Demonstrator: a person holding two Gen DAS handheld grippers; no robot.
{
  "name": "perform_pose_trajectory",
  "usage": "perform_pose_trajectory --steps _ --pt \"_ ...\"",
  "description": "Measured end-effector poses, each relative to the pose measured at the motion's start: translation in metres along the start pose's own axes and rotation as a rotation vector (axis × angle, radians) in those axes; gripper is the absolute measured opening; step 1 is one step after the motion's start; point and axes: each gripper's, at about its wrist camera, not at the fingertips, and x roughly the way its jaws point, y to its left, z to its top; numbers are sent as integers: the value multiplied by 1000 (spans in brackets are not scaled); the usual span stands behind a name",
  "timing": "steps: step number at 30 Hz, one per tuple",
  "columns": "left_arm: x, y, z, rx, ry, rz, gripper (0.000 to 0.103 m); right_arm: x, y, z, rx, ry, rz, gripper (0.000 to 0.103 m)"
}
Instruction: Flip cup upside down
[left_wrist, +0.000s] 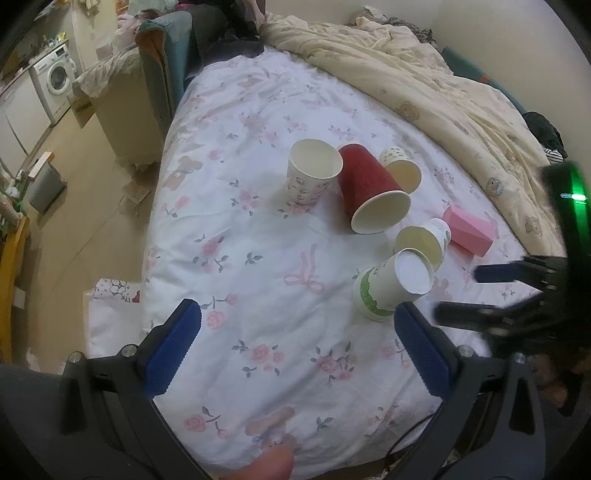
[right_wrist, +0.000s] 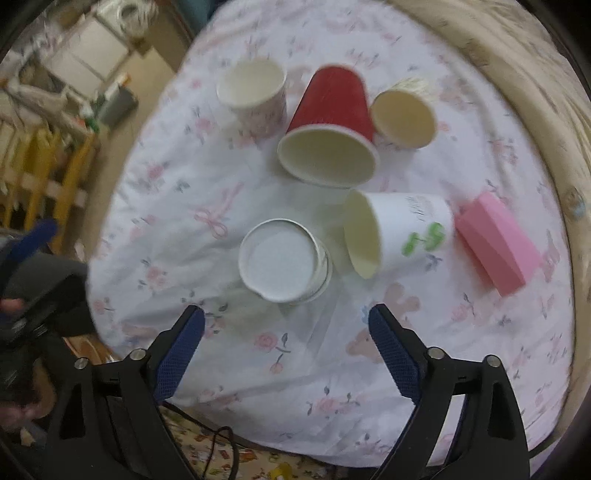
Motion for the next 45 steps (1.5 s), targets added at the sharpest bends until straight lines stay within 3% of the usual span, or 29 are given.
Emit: perform_pose_trajectory --steps 5,13,18,22,28,45 --pt "-5 -9 -4 31 -37 4 103 -38 -11 -39 84 -185 25 98" --pt "-16 -21 -14 74 -102 22 103 -51 -10 -87 196 -382 28 102" --pt "-17 -16 -24 11 -93 -37 103 -57 -9 -107 233 -484 -43 103" --pt "-16 -20 -32 34 -102 4 103 -58 -9 -117 258 -573 -103 103" --pt "-15 -20 -34 50 -141 70 103 -48 -14 -110 278 -569 -129 103" --pt "-15 -27 -32 61 -145 37 103 -42 -10 -107 260 -547 -131 103"
